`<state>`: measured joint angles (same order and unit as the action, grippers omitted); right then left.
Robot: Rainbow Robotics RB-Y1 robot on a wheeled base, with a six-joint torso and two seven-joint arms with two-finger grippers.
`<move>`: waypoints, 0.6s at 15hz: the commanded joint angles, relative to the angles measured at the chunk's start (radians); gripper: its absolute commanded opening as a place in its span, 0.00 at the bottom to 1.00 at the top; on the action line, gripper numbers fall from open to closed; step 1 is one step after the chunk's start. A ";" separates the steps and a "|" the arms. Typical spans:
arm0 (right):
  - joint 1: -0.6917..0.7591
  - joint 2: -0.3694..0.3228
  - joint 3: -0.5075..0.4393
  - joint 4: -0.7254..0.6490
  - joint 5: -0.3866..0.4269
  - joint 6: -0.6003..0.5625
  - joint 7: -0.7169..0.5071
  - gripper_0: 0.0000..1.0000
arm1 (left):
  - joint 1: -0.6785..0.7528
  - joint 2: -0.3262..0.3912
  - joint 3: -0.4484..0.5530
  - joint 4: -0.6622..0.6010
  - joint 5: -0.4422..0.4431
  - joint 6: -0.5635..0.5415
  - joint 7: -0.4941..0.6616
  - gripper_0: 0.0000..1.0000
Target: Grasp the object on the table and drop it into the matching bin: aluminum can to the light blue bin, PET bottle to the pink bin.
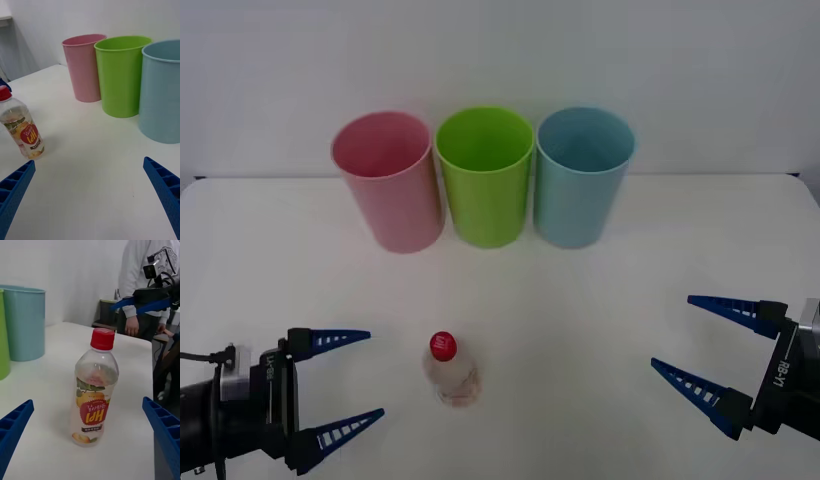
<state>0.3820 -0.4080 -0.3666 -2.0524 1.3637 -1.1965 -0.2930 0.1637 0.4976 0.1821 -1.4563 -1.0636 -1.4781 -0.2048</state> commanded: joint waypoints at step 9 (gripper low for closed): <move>0.000 0.000 0.000 0.000 0.000 0.000 0.000 1.00 | -0.007 0.001 -0.165 0.007 -0.038 0.160 -0.130 0.95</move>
<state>0.3820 -0.4080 -0.3666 -2.0524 1.3637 -1.1965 -0.2930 0.1564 0.4985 0.0316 -1.4498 -1.0982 -1.3322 -0.3344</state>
